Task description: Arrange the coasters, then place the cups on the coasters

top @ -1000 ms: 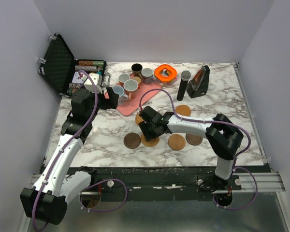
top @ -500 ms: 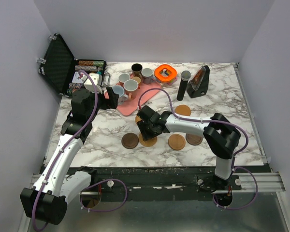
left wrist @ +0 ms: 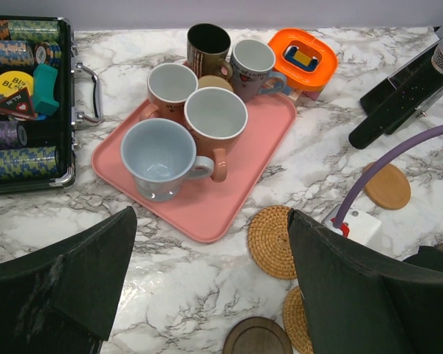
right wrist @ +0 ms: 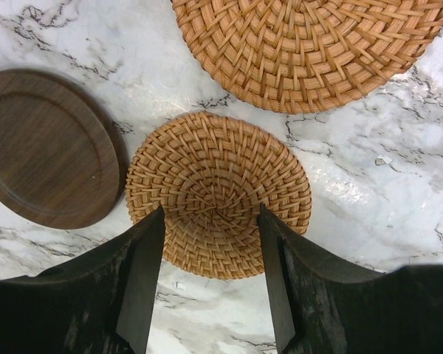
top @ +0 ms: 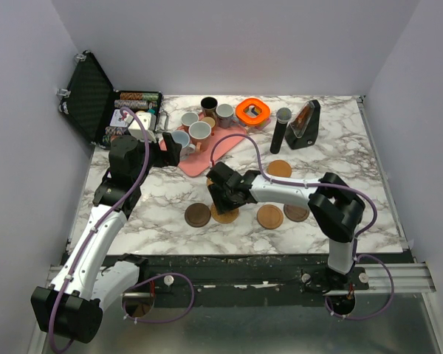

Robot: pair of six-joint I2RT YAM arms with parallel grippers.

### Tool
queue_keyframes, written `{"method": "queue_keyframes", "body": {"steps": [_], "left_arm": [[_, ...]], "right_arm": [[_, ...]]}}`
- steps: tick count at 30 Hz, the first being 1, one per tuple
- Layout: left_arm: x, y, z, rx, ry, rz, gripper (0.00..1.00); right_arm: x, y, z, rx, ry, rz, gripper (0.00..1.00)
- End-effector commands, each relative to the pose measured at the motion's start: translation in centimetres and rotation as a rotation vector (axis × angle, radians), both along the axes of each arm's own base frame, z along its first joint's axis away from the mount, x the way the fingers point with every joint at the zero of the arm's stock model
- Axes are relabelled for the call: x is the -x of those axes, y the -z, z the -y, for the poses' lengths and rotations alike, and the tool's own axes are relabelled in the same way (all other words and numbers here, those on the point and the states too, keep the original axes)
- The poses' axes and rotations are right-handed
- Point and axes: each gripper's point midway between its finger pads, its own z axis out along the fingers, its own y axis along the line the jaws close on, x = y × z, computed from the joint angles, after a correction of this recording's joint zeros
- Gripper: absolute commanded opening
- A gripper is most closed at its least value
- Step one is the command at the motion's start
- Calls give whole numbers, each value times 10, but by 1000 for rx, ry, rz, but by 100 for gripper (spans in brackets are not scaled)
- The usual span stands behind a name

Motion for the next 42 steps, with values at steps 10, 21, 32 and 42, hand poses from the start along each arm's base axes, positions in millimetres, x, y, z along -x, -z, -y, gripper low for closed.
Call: {"method": "queue_keyframes", "body": {"steps": [10, 21, 32, 42], "left_arm": [[1, -1, 2, 4, 2, 17, 91], [2, -2, 2, 4, 5, 17, 91], [2, -2, 2, 3, 2, 19, 91], [2, -3, 1, 3, 1, 20, 92]], "right_arm": [[0, 41, 15, 119, 51, -14, 61], [-12, 42, 12, 131, 65, 25, 61], [-13, 31, 11, 109, 62, 48, 62], [-5, -15, -10, -44, -66, 110, 73]]}}
